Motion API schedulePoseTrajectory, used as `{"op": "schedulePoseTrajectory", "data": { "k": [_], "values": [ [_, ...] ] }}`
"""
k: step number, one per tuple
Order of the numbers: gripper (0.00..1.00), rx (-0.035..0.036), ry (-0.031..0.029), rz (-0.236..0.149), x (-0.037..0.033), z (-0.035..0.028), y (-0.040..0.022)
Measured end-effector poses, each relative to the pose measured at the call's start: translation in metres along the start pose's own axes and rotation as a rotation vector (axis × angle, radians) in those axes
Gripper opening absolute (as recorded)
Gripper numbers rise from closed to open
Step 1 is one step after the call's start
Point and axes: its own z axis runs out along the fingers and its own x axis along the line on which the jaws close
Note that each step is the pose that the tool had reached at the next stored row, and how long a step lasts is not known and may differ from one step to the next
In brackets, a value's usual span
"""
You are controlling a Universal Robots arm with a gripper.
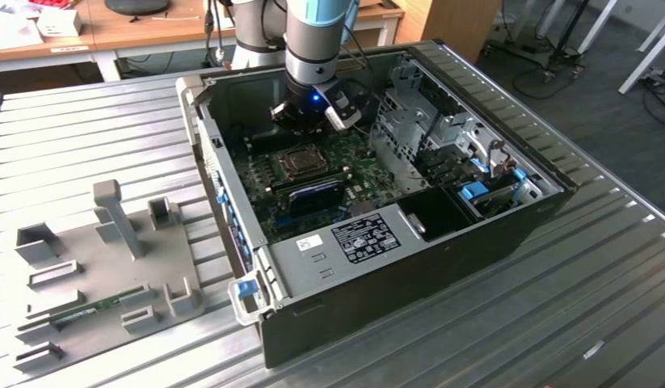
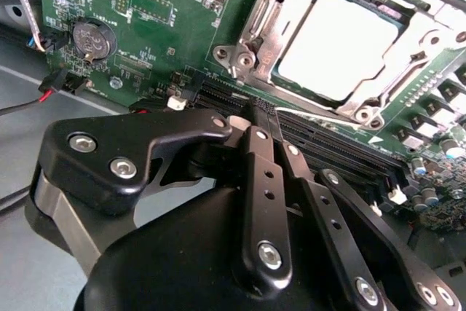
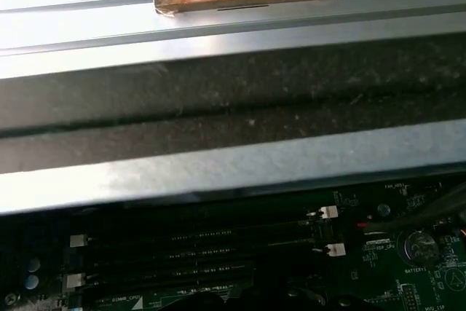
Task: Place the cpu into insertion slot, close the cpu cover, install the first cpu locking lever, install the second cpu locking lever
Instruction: 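Install the first cpu locking lever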
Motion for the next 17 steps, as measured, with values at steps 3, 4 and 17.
{"op": "schedulePoseTrajectory", "data": {
  "k": [3,4,17],
  "values": [
    [0.10,0.0017,-0.0003,0.000,-0.0013,0.0016,-0.0002],
    [0.10,0.0022,-0.0002,0.000,-0.0018,0.0021,-0.0003],
    [0.10,0.0082,-0.0011,-0.001,-0.0040,0.0037,0.0001]
  ]
}}
